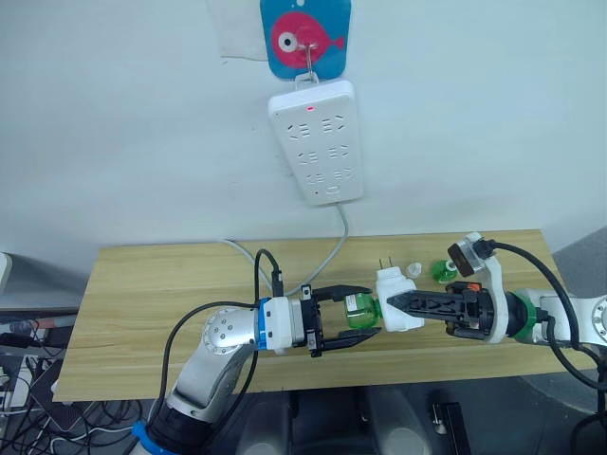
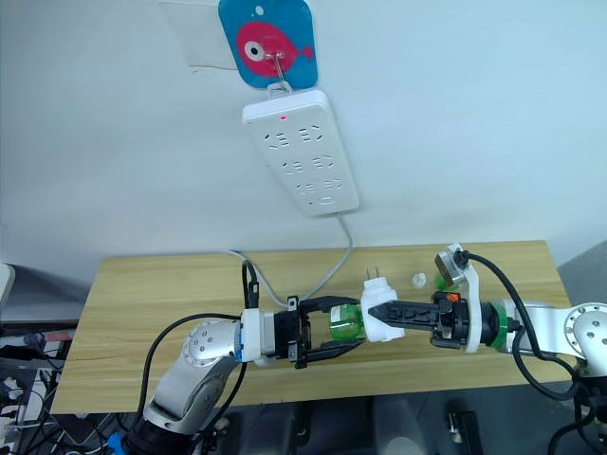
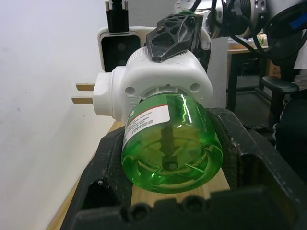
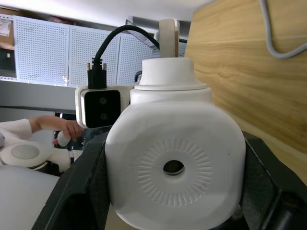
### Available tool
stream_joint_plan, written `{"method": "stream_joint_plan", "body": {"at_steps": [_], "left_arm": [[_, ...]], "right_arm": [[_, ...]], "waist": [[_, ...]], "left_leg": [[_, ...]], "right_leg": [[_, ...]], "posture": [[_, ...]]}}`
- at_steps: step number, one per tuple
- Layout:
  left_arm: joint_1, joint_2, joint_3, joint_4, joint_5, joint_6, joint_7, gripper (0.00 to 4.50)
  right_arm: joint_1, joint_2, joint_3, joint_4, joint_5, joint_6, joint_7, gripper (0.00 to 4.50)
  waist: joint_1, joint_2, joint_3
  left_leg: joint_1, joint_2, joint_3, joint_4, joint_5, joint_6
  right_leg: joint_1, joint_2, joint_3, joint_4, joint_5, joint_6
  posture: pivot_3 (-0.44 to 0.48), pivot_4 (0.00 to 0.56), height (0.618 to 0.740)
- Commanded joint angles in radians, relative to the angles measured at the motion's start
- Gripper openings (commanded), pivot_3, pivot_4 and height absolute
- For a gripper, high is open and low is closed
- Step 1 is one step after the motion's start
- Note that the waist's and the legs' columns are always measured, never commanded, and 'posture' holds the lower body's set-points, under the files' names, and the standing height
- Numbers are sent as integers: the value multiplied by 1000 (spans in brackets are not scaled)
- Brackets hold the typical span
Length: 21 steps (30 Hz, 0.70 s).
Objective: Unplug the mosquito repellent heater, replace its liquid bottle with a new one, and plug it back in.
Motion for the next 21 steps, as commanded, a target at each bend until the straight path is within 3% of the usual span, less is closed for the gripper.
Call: {"method": "stream_joint_plan", "body": {"at_steps": [1, 17, 21], "left_arm": [[-11, -40, -32, -9, -12, -46, -17, 2272], [-45, -126, -58, 113, 30, -189, -57, 2272], [-47, -138, -59, 119, 37, -196, -49, 2272]], "right_arm": [[13, -23, 0, -87, 27, -11, -14, 2974], [33, -174, 18, -123, 27, -25, 28, 2974], [35, -177, 18, -115, 27, -25, 35, 4331]], "waist": [[0, 0, 0], [-1, 0, 0], [0, 0, 0]], "left_leg": [[0, 0, 0, 0, 0, 0], [0, 0, 0, 0, 0, 0], [0, 0, 0, 1, 0, 0]], "right_leg": [[0, 0, 0, 0, 0, 0], [0, 0, 0, 0, 0, 0], [0, 0, -1, 0, 0, 0]], "posture": [[-132, 297, 740], [-164, 307, 740], [-161, 312, 740]]}}
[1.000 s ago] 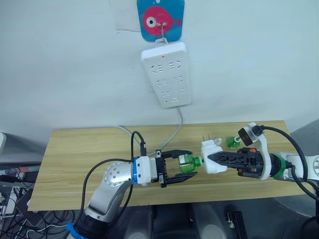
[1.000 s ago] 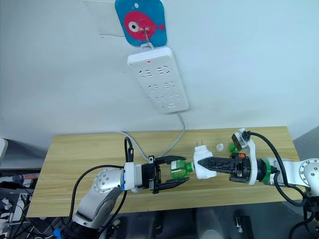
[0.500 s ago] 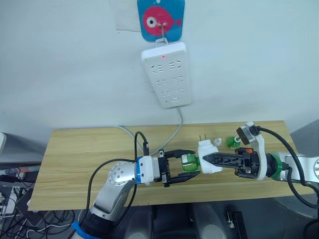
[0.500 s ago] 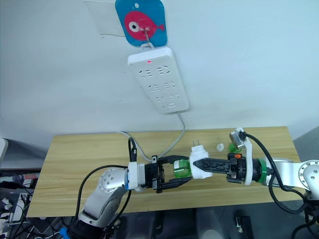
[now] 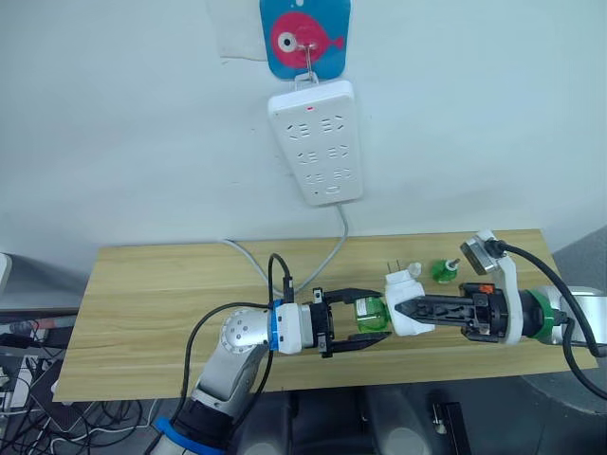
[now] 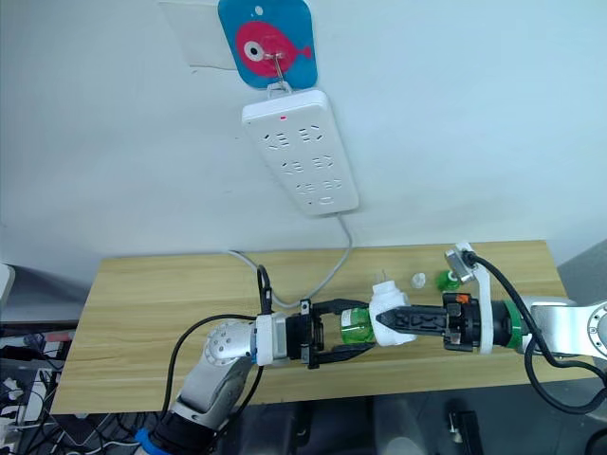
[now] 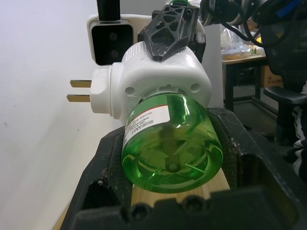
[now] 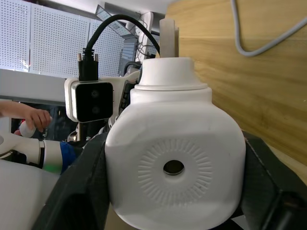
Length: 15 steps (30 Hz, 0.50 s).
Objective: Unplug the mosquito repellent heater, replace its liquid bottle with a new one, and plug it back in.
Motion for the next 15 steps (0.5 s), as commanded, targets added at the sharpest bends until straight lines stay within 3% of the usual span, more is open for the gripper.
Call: {"method": "stream_joint_plan", "body": {"at_steps": [1, 15], "left_arm": [[-2, -18, -18, -36, -4, -24, 12, 2272], [-4, -9, -17, -39, -8, -14, 38, 2272]], "right_arm": [[12, -7, -1, -28, 25, 11, 24, 4420], [10, -16, 5, -7, 25, 28, 75, 4420]], "waist": [[-2, 0, 0], [-3, 0, 0]], "left_leg": [[0, 0, 0, 0, 0, 0], [0, 0, 0, 0, 0, 0]], "right_leg": [[0, 0, 0, 0, 0, 0], [0, 0, 0, 0, 0, 0]], "posture": [[-161, 312, 740], [-156, 323, 740]]}}
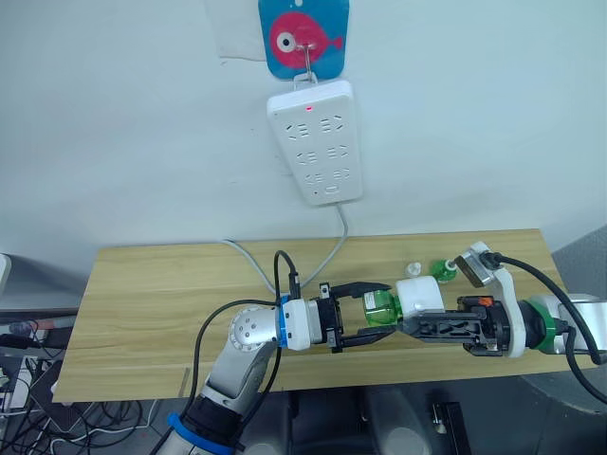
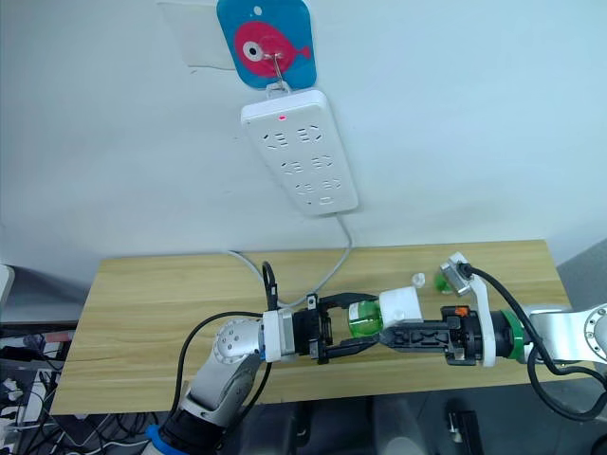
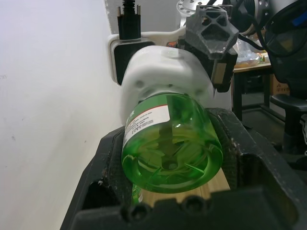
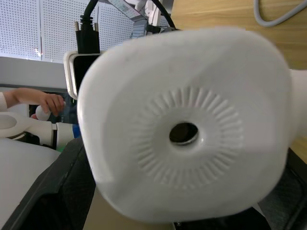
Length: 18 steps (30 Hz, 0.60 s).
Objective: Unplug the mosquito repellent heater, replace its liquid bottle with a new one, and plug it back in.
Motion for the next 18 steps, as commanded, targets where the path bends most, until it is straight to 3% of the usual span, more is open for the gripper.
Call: {"method": "stream_joint_plan", "body": {"at_steps": [1, 11, 18], "left_arm": [[1, -5, -8, -38, -7, -12, 4, 2272], [-7, -3, 1, -33, -9, -10, 11, 2272], [-9, -2, 3, -35, -9, -11, 14, 2272]], "right_arm": [[-3, -1, -4, -15, 25, 3, 17, 4420], [77, -81, -12, -107, 25, -6, 94, 4420], [186, -194, -97, -156, 25, -7, 179, 4420]], "waist": [[0, 0, 0], [2, 0, 0], [3, 0, 0]], "left_leg": [[0, 0, 0, 0, 0, 0], [0, 0, 0, 0, 0, 0], [0, 0, 0, 0, 0, 0]], "right_leg": [[0, 0, 0, 0, 0, 0], [0, 0, 0, 0, 0, 0], [0, 0, 0, 0, 0, 0]], "posture": [[-155, 323, 740], [-152, 323, 740], [-149, 321, 740]]}}
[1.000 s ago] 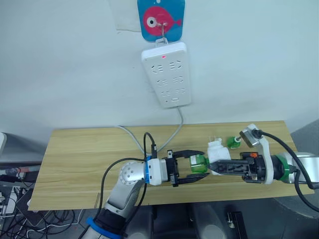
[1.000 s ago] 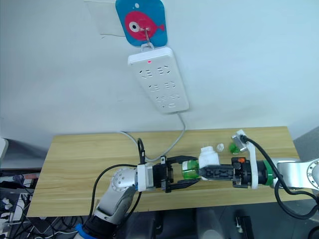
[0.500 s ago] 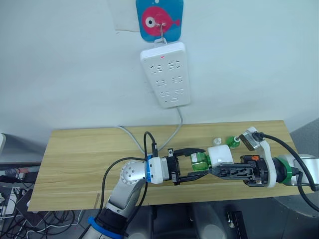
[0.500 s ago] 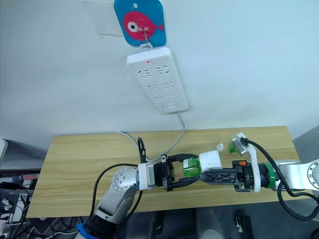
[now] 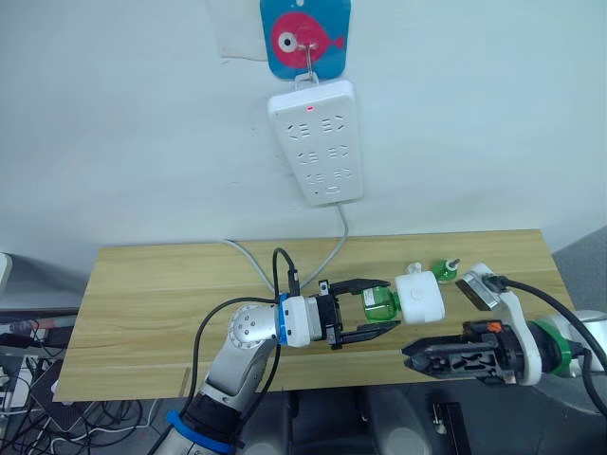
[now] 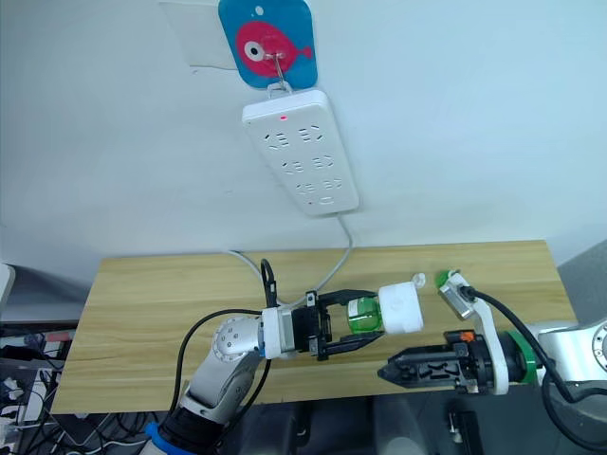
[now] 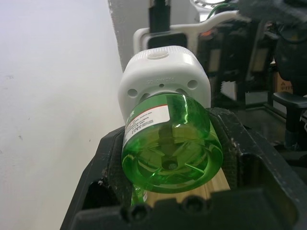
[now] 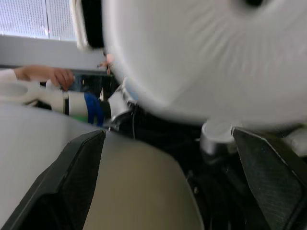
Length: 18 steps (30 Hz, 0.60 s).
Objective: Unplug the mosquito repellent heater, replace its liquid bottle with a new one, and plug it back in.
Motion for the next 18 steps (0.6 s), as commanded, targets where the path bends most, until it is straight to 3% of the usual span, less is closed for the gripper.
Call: {"method": "stream_joint_plan", "body": {"at_steps": [1, 4, 7, 14, 18], "left_arm": [[5, -1, -3, -39, -11, -13, 0, 2272], [8, 8, -1, -49, -16, -11, 0, 2272], [16, 21, 3, -58, -24, -9, -5, 2272], [35, 40, -11, -105, -38, 16, -9, 2272], [28, 35, -15, -107, -35, 25, -5, 2272]], "right_arm": [[43, -49, -99, -30, -9, 21, 38, 4420], [55, -55, -147, 59, -88, 32, 38, 4420], [-6, -8, -142, 185, -220, 9, 62, 3849], [-230, 193, -15, 355, -506, 25, 113, 1440], [-290, 314, -4, 384, -562, 53, 95, 39]], "waist": [[0, 0, 0], [0, 0, 0], [0, 0, 0], [0, 0, 0], [2, 0, 0]], "left_leg": [[0, 0, 0, 0, 0, 0], [0, 0, 0, 0, 0, 0], [0, 0, 0, 0, 0, 0], [1, 0, 0, 0, 0, 0], [1, 0, 1, 0, 0, 0]], "right_leg": [[0, 0, 0, 0, 0, 0], [0, 0, 0, 0, 0, 0], [0, 0, 0, 0, 0, 0], [0, 1, 0, 0, 0, 0], [-1, 0, 1, 0, 0, 0]], "posture": [[-149, 321, 740], [-134, 313, 740], [-131, 309, 740], [-120, 303, 740], [-108, 299, 740]]}}
